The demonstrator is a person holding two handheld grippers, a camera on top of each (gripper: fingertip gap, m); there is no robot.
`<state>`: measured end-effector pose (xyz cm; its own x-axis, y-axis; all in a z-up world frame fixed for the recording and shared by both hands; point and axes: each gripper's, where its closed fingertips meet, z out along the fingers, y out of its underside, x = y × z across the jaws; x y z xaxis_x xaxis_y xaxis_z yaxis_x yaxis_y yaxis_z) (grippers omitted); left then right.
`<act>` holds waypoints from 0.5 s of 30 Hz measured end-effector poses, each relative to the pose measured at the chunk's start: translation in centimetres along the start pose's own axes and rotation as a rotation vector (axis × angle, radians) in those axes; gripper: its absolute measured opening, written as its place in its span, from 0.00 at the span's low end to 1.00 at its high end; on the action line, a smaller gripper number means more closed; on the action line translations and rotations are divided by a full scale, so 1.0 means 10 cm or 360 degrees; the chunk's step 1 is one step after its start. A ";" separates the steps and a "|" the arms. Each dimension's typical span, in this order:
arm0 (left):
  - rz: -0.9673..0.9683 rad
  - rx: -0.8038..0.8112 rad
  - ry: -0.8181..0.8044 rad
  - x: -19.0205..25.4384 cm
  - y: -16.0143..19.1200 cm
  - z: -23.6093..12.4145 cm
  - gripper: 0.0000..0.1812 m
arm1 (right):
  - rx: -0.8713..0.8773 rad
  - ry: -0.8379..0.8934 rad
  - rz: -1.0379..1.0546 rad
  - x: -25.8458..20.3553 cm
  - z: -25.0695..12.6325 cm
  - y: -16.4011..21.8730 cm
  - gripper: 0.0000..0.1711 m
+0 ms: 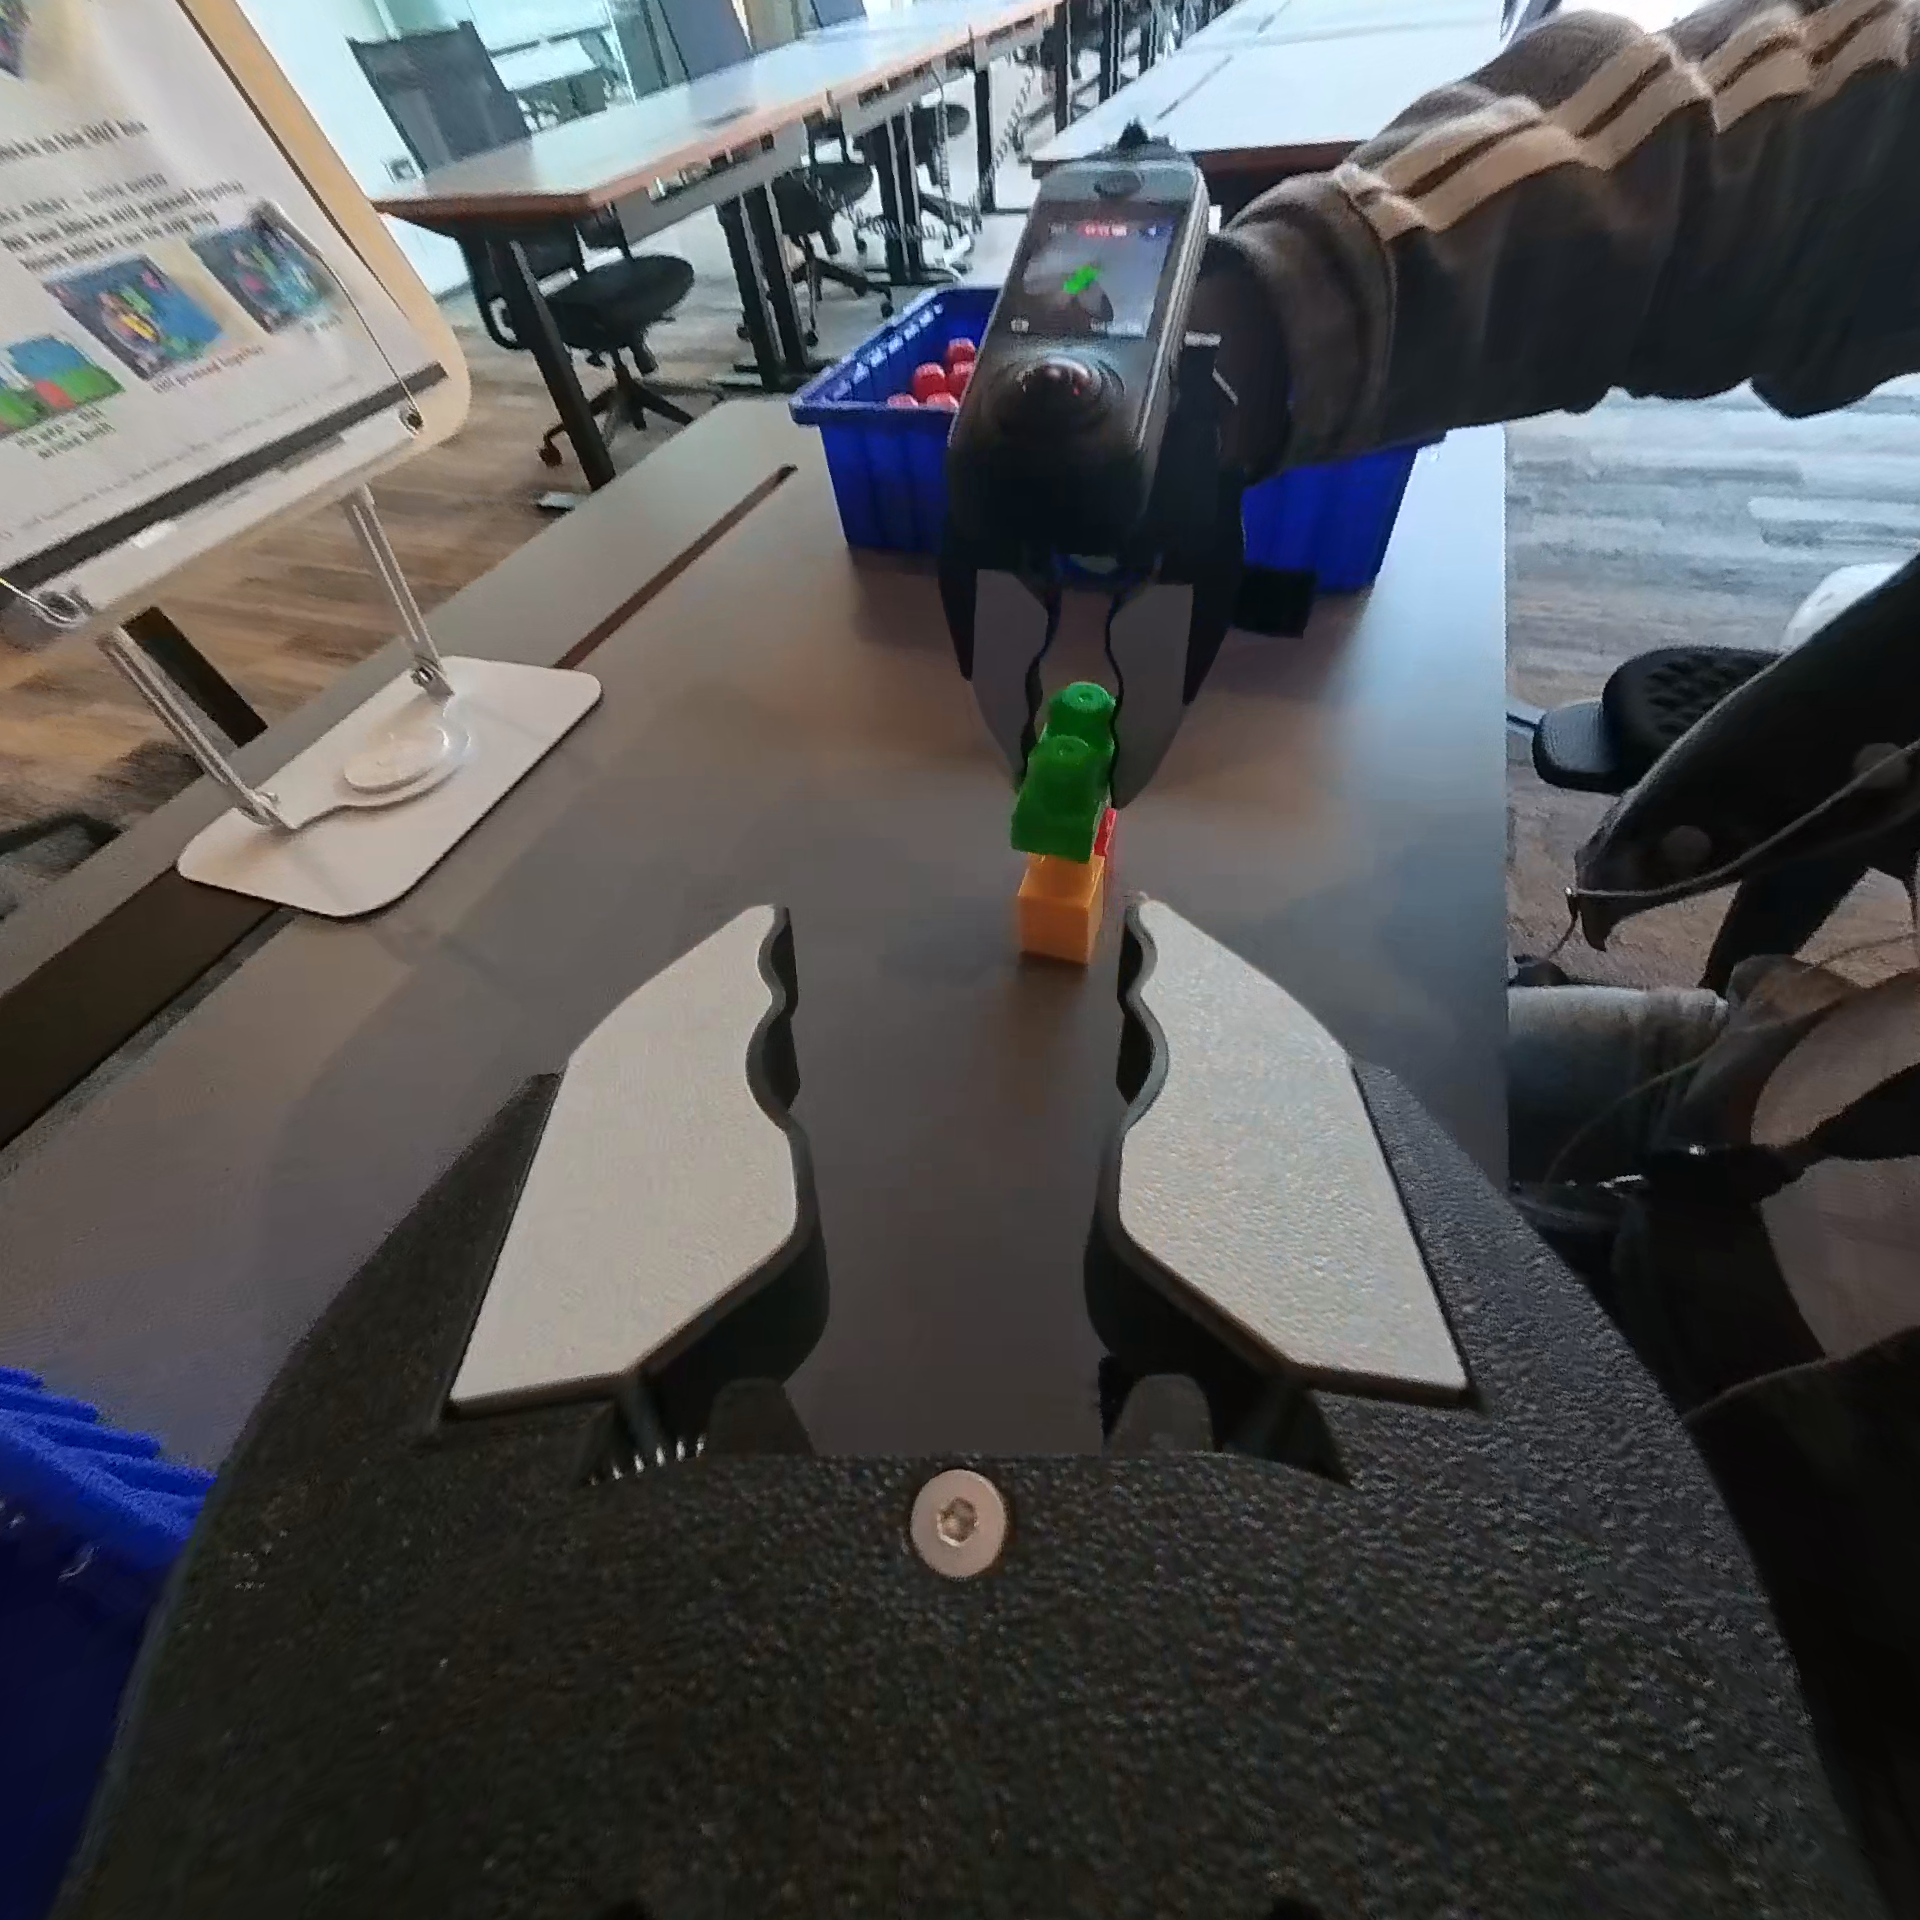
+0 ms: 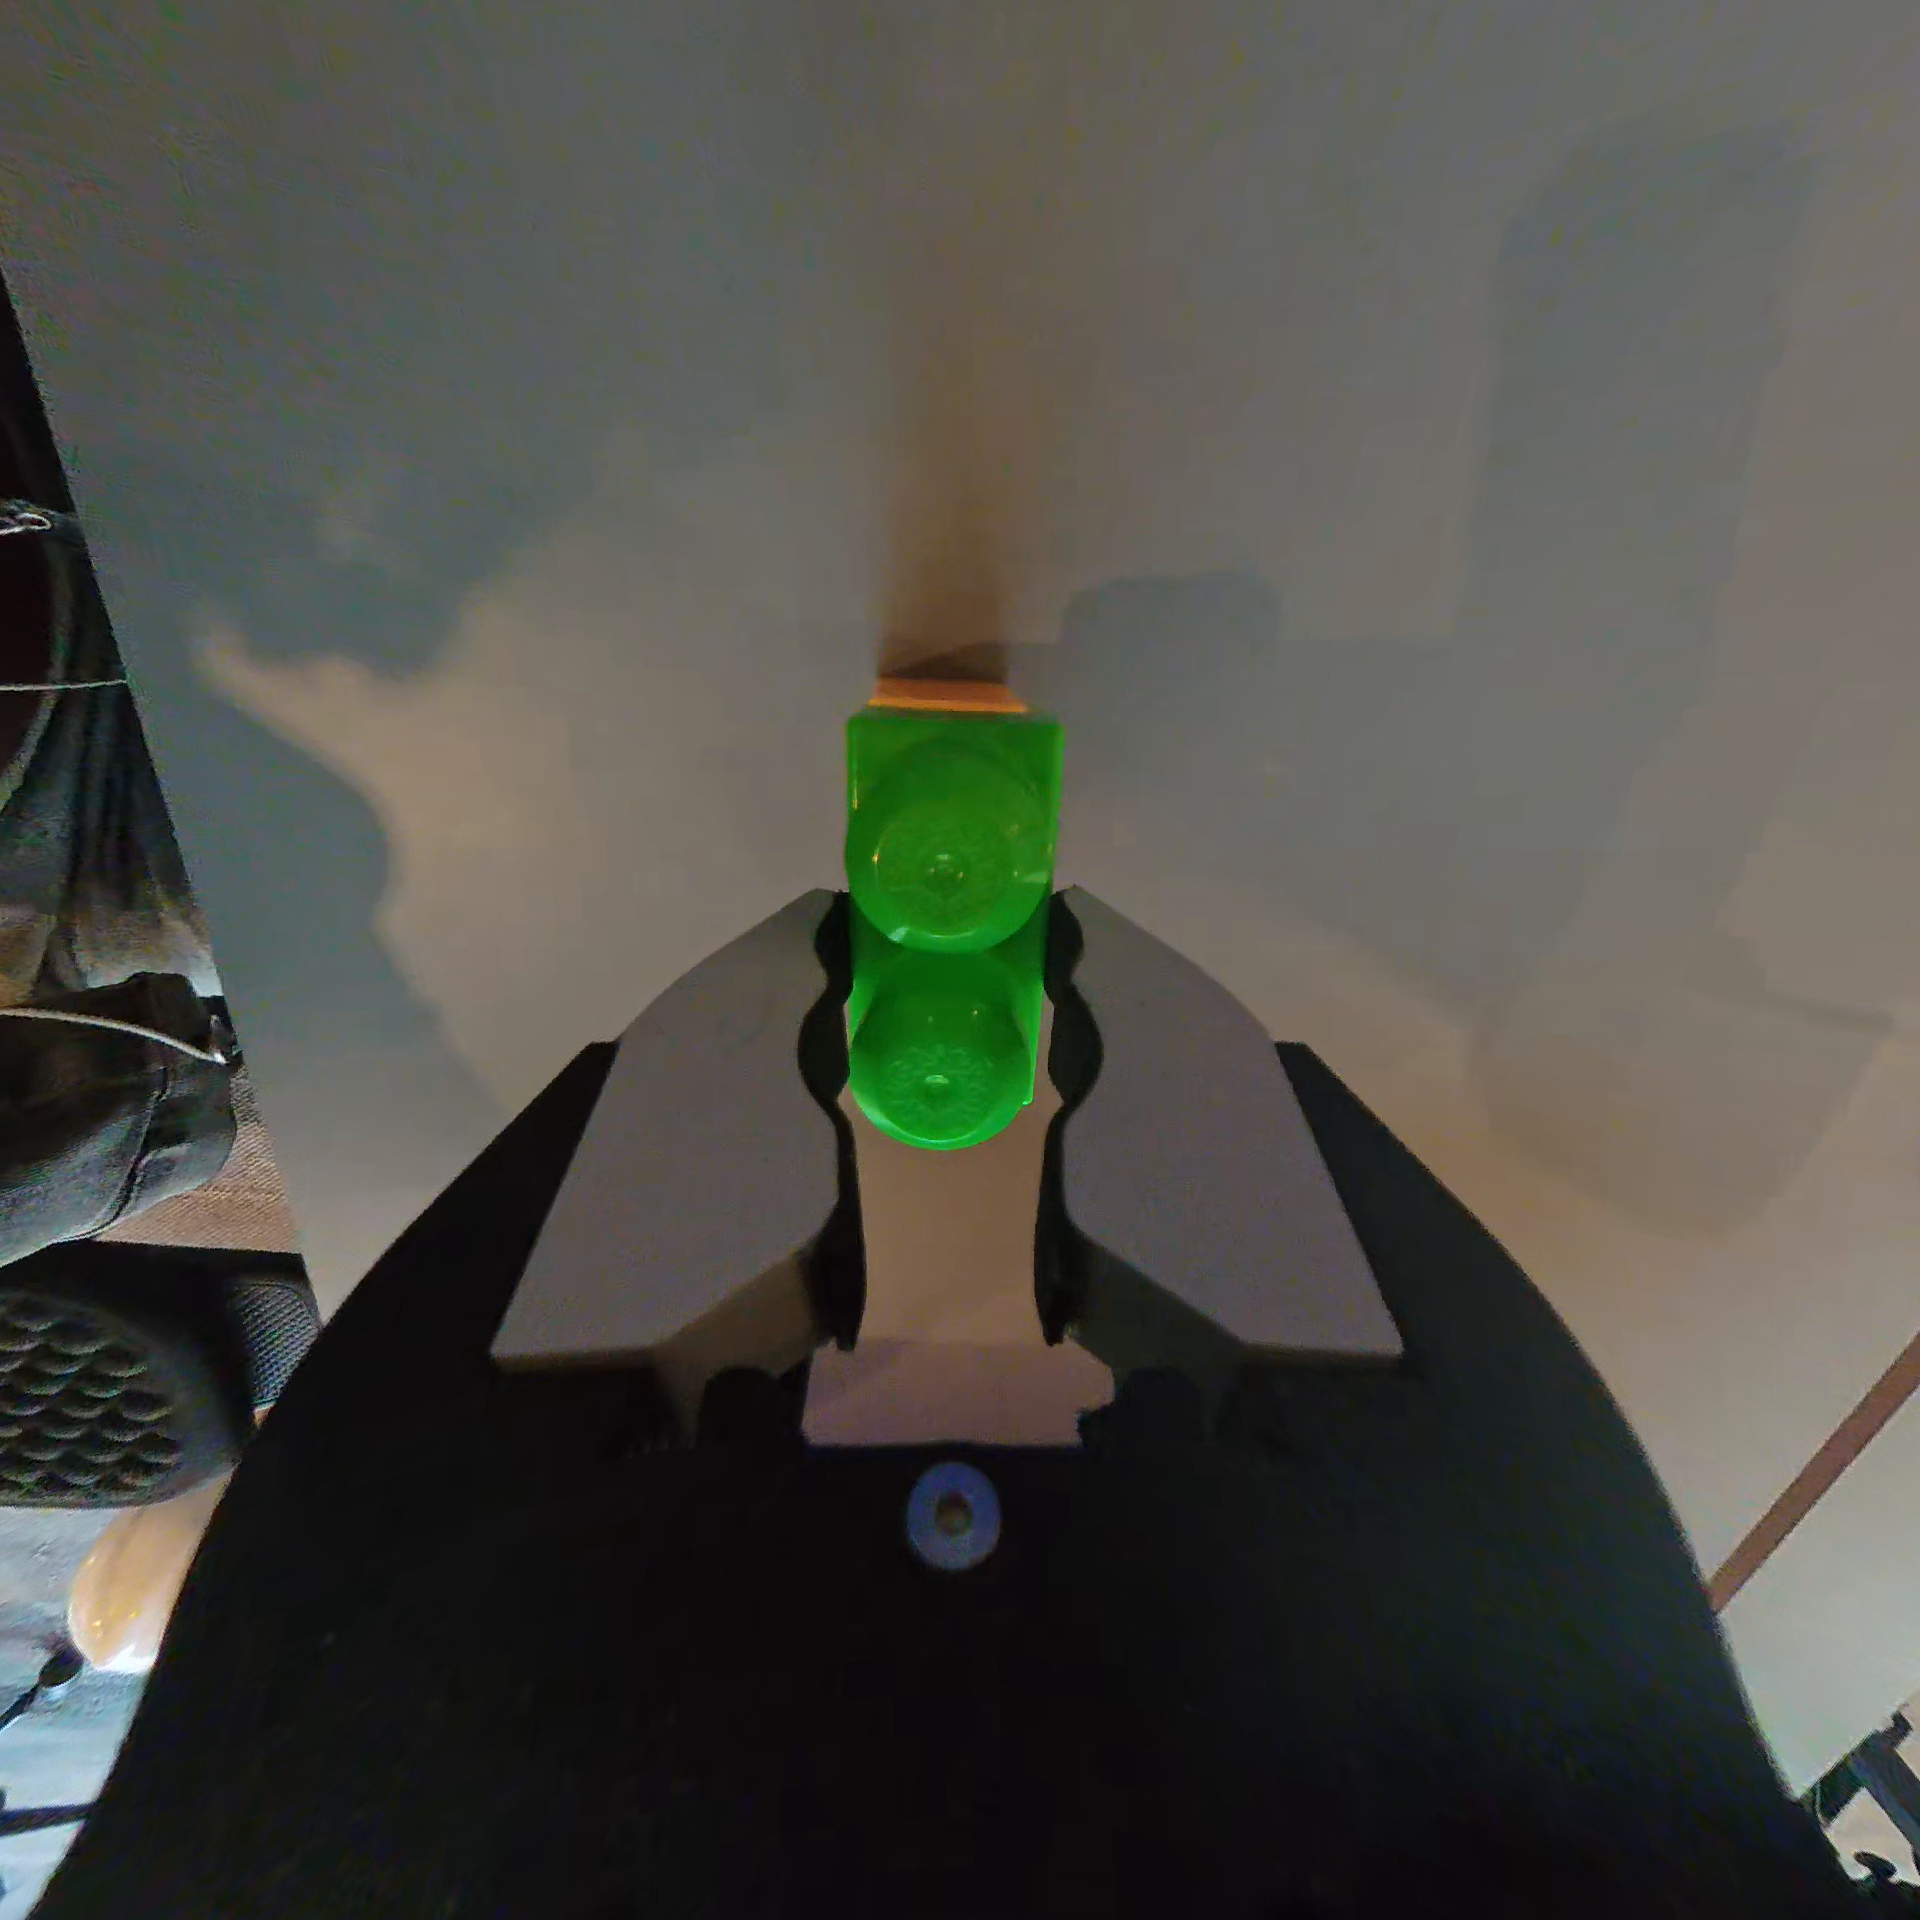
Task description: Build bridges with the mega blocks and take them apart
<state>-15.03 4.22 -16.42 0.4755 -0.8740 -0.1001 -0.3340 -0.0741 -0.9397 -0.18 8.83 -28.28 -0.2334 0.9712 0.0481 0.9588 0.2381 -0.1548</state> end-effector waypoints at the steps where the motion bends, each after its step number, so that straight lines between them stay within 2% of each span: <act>1: -0.0002 -0.0028 0.0013 0.01 0.03 0.01 0.33 | -0.0002 -0.0006 0.0001 0.00 0.01 0.00 0.20; 9: 0.0057 -0.0288 0.0113 0.11 0.33 0.14 0.34 | -0.0009 -0.0034 0.0014 0.00 0.07 0.02 0.20; 15: 0.0064 -0.0335 0.0153 0.14 0.41 0.20 0.33 | -0.0003 -0.0040 0.0020 0.00 0.10 0.02 0.20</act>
<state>-14.06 3.68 -21.07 0.3819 -0.9194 -0.0947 -0.5183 -0.1282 -0.8456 -0.14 8.94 -29.35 -0.2252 0.9741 0.0214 0.9620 0.2258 -0.1535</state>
